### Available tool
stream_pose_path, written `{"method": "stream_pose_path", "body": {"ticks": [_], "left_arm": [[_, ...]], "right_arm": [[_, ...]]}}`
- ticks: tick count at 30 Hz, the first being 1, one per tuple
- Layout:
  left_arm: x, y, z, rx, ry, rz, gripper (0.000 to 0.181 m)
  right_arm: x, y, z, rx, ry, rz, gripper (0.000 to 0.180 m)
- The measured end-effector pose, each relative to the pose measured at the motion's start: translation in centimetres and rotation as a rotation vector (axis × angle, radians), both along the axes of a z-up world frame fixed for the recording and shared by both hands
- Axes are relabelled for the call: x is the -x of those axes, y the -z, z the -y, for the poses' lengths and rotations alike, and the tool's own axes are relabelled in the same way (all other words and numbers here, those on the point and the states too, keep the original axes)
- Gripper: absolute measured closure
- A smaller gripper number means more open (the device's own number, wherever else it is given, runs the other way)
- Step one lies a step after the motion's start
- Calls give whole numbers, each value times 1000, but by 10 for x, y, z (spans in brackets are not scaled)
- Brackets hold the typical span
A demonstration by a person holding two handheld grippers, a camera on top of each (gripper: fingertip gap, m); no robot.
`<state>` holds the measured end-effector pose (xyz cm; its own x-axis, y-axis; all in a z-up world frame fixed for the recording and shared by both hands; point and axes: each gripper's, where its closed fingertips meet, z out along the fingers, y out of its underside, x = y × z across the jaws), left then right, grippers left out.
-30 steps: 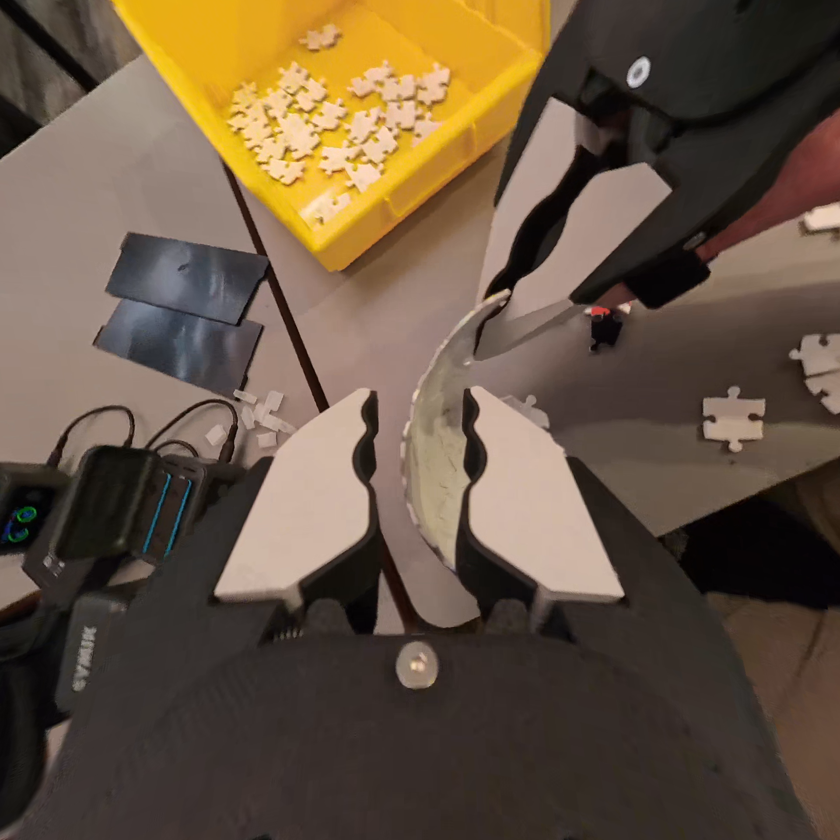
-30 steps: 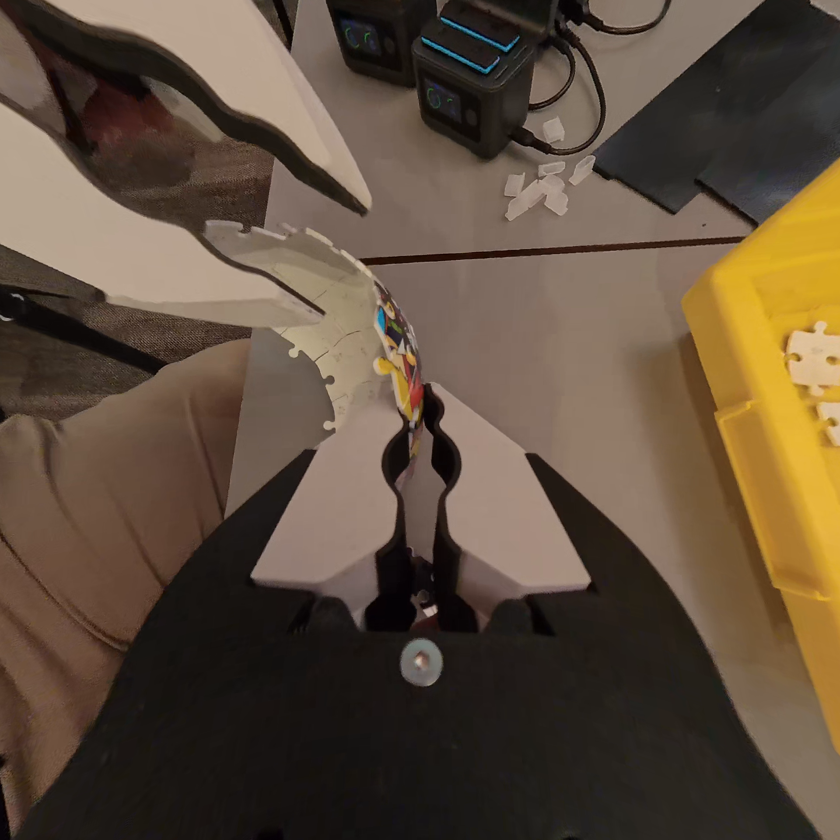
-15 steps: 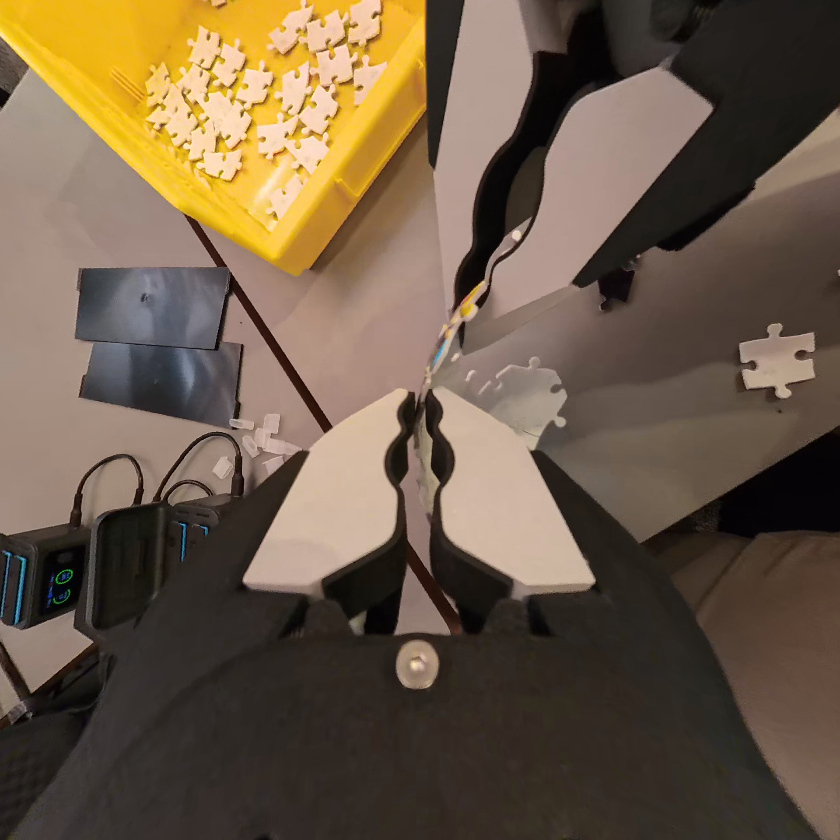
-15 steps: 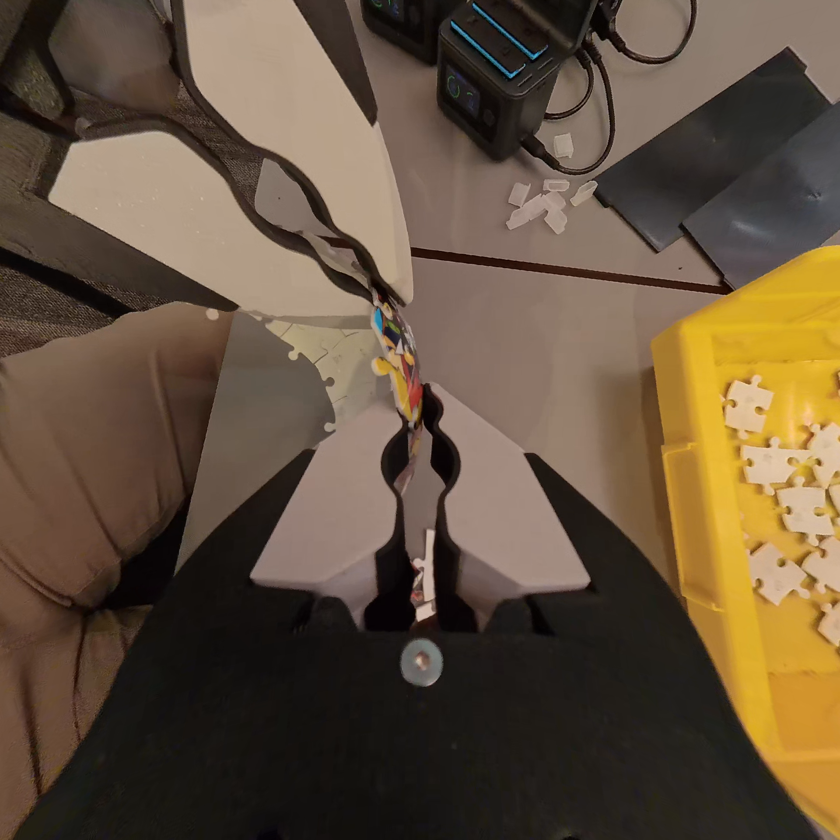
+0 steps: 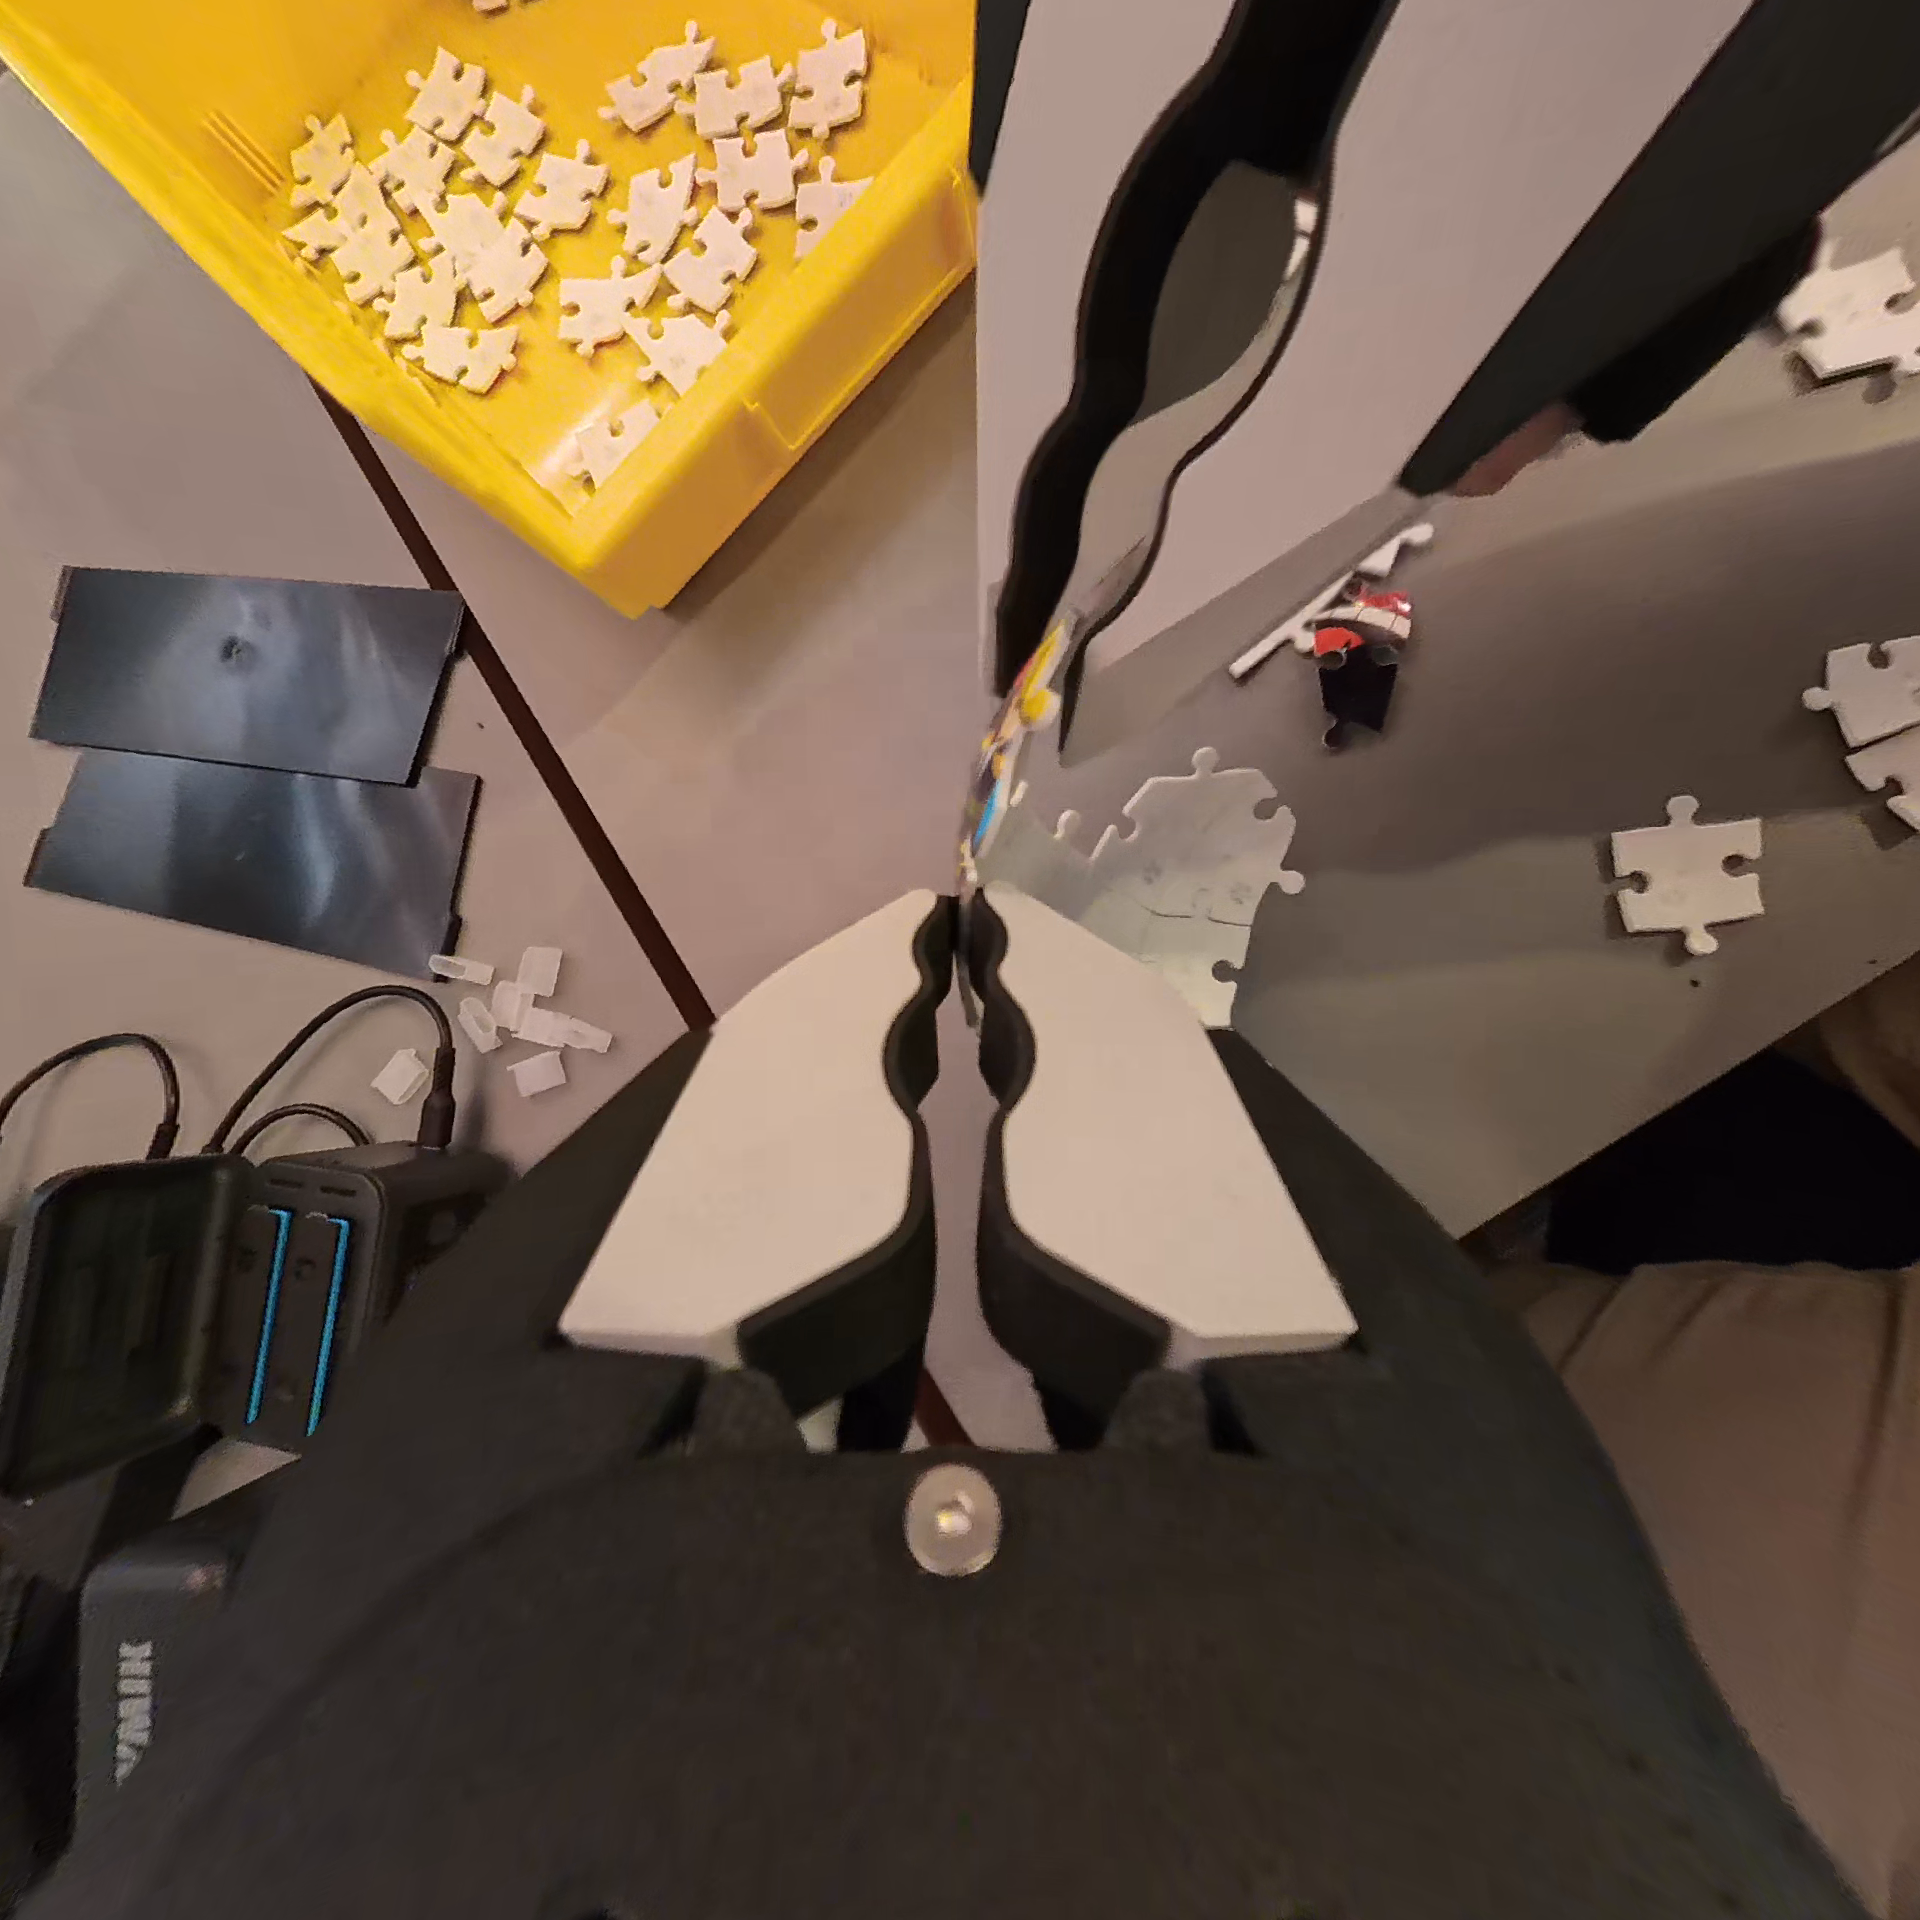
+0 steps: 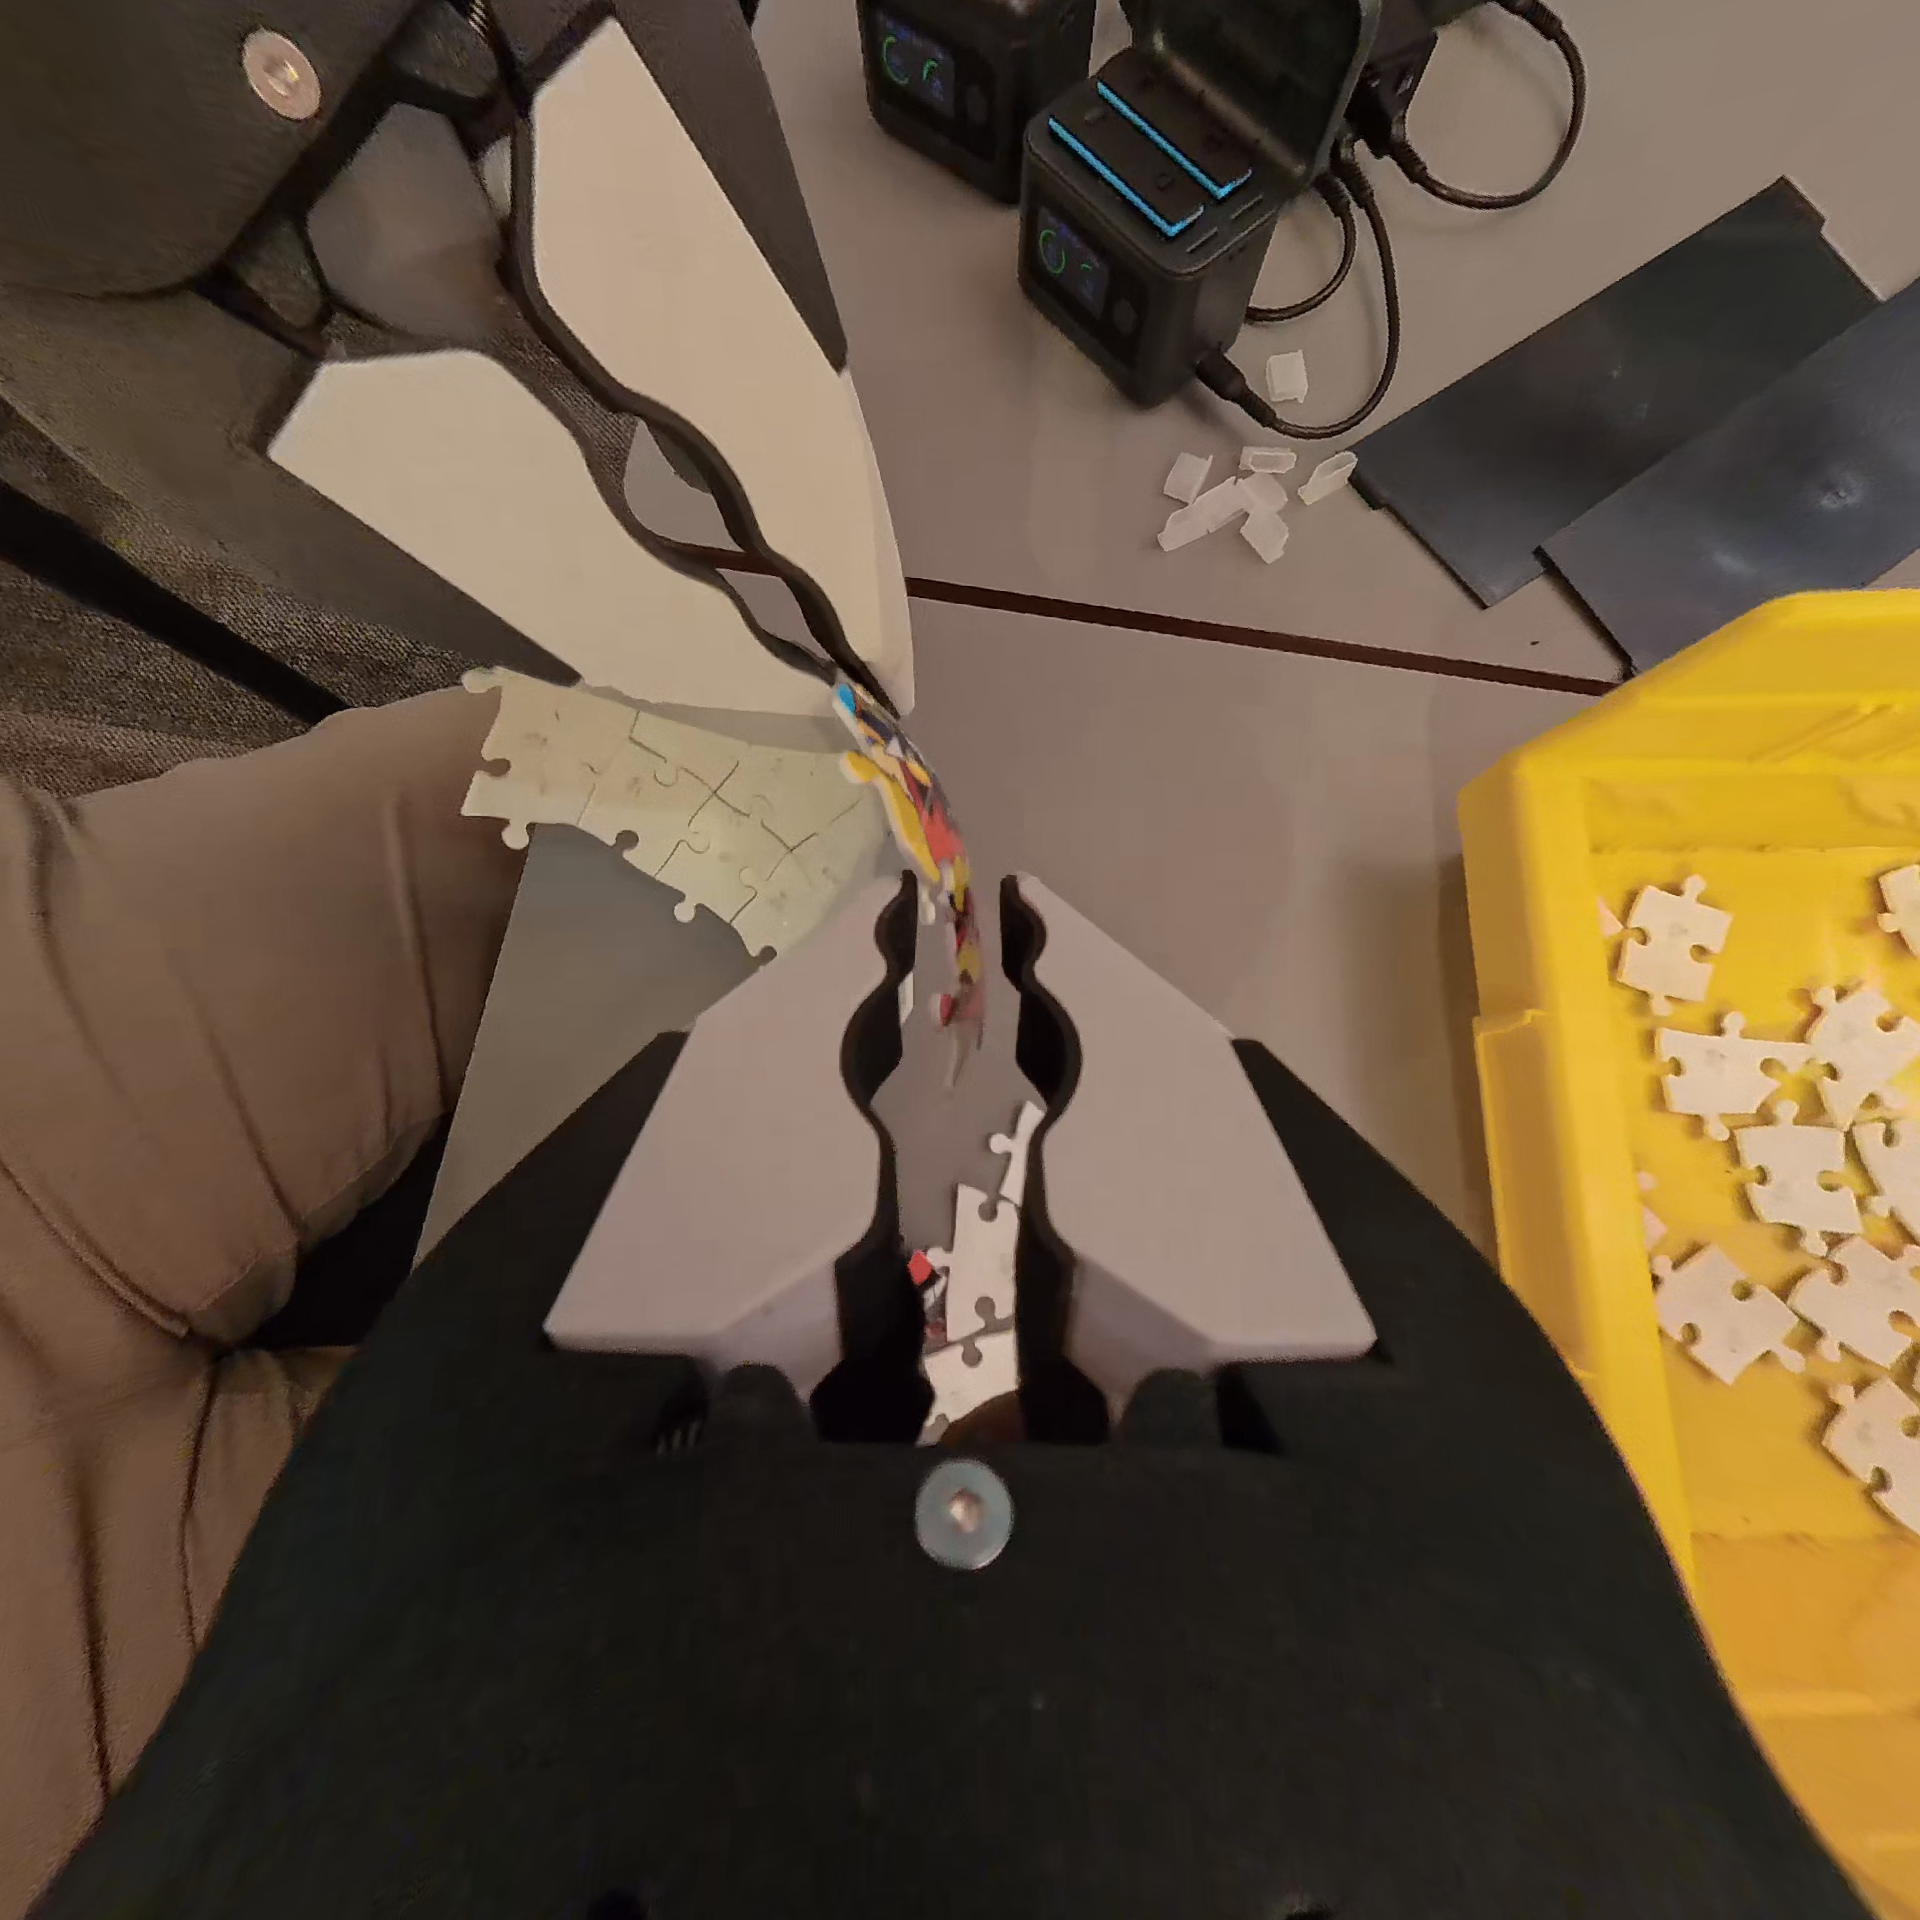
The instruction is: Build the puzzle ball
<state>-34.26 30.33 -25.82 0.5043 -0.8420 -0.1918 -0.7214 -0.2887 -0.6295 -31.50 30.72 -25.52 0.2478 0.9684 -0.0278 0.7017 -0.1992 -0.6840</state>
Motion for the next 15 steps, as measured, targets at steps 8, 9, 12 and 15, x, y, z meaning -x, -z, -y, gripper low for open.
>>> {"method": "stream_pose_path", "body": {"ticks": [8, 9, 12, 15], "left_arm": [[1, -6, 0, -1, -27, 66, 178], [0, -6, 1, 0, -28, 75, 178], [0, -7, 2, 1, -41, 97, 178], [1, -6, 3, 0, -58, 116, 178]], "right_arm": [[-12, -2, 2, 15, 7, -20, 160], [-14, -3, 1, 18, 12, -30, 160], [-17, -2, 1, 24, 15, -42, 163], [-20, 0, 1, 27, 19, -39, 165]]}}
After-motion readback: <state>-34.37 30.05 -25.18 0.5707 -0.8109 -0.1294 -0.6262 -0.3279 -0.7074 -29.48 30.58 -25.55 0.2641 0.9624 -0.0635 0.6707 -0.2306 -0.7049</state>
